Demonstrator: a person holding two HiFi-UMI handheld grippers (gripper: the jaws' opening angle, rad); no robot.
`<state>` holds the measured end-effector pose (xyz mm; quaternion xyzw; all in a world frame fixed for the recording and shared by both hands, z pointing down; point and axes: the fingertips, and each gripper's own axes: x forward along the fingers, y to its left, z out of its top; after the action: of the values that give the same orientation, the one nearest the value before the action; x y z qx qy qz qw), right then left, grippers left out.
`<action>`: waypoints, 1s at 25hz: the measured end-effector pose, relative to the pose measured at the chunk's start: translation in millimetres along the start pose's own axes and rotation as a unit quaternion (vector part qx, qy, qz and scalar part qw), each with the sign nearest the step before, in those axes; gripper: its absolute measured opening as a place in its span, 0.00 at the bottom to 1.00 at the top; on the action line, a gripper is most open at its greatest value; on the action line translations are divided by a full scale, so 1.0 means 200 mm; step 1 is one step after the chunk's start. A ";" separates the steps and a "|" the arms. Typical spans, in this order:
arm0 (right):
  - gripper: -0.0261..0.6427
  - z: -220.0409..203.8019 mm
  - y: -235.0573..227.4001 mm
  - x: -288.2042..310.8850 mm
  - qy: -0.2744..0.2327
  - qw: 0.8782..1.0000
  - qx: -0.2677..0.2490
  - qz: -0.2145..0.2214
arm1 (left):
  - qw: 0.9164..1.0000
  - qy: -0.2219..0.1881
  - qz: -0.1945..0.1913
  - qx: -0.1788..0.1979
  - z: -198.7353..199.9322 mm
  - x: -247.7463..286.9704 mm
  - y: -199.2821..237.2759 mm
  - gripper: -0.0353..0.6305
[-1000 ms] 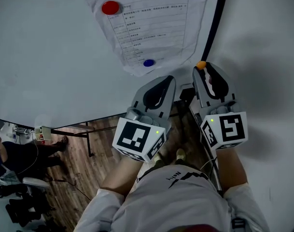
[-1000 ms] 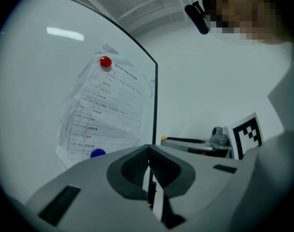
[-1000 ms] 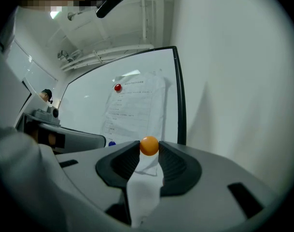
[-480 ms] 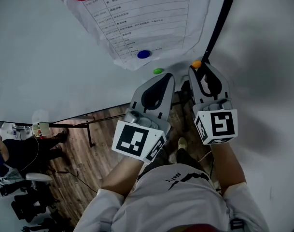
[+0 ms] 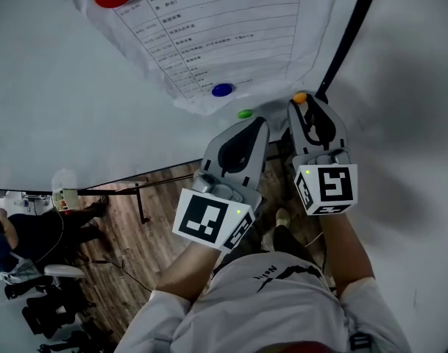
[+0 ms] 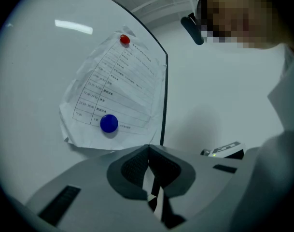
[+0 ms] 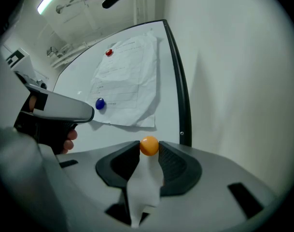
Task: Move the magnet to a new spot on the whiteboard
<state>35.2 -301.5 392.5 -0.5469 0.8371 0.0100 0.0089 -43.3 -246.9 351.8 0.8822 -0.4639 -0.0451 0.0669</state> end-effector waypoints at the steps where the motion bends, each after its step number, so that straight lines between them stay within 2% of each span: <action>1: 0.23 -0.01 0.00 0.01 0.000 1.000 0.001 -0.001 | 1.000 0.001 -0.001 -0.001 0.00 0.00 0.00 0.07; 13: 0.23 -0.03 0.00 0.05 0.002 1.000 0.004 -0.004 | 1.000 0.003 -0.005 -0.003 -0.01 0.04 0.04 0.07; 25: 0.23 0.00 0.00 -0.05 0.020 1.000 0.002 0.008 | 1.000 0.001 -0.003 0.000 0.00 0.00 -0.04 0.07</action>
<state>39.7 -291.8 393.7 -0.5406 0.8412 -0.0028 -0.0070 -36.5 -243.3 349.9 0.8838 -0.4609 -0.0443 0.0675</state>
